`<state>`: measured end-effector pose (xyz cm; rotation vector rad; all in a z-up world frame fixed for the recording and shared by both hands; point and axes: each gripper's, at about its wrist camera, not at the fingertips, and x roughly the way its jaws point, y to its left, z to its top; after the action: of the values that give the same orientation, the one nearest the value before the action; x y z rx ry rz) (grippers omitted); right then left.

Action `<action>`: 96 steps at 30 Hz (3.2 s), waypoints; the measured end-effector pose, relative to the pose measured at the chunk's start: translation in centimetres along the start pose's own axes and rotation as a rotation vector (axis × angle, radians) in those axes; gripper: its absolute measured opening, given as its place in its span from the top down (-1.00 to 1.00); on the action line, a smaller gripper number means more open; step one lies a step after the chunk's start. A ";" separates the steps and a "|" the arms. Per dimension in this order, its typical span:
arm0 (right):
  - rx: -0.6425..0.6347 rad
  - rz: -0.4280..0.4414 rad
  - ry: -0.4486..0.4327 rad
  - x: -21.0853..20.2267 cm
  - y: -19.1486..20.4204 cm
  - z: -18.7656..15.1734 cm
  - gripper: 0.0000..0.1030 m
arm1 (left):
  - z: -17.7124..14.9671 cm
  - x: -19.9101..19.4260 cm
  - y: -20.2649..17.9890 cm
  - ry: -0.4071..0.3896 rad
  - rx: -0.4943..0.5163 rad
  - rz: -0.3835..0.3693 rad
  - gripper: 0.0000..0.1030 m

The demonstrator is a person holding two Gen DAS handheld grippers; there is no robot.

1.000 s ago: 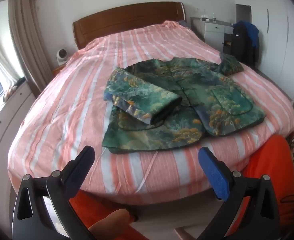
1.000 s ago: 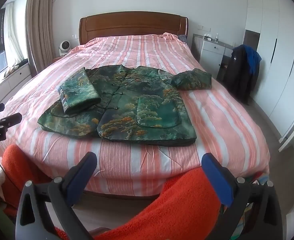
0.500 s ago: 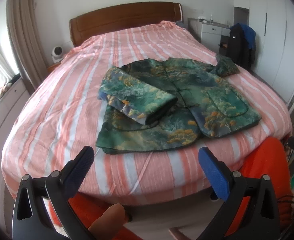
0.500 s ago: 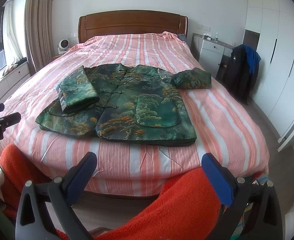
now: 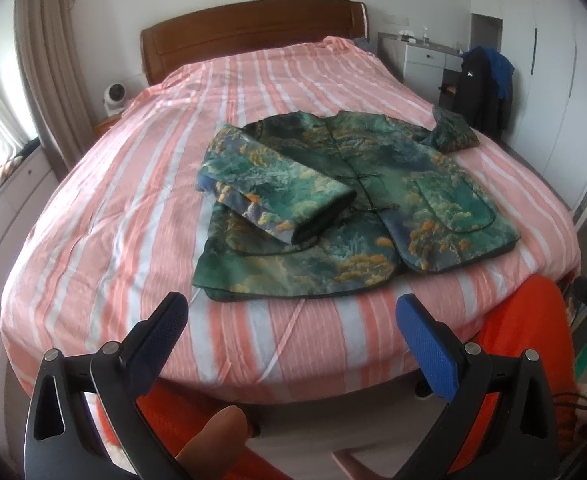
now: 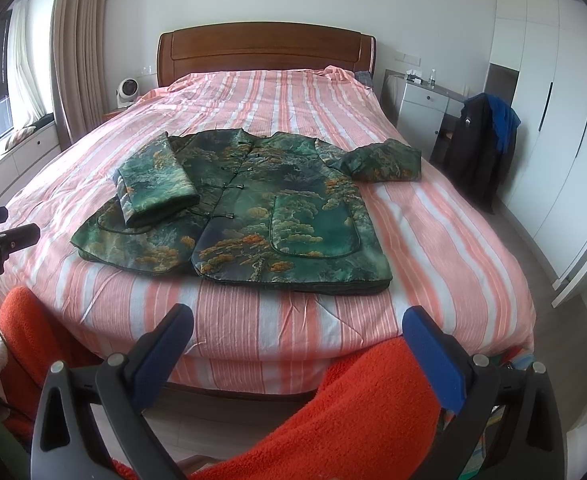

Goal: Fold large clothes

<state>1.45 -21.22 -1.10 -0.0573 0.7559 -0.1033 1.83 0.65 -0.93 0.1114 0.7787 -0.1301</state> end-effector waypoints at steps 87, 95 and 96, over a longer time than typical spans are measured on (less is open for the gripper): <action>-0.061 -0.039 -0.039 0.2 1.2 0.5 -1.00 | -0.5 1.6 0.9 0.067 0.008 0.068 -1.00; -0.061 -0.038 -0.037 0.3 1.2 0.6 -1.00 | -0.6 1.6 1.0 0.070 0.009 0.068 -1.00; -0.060 -0.038 -0.036 0.3 1.2 0.6 -1.00 | -0.5 1.6 1.0 0.070 0.009 0.068 -1.00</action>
<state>2.12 -20.00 -0.96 -0.1303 0.7218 -0.1154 2.73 1.57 -2.40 0.1518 0.8427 -0.0652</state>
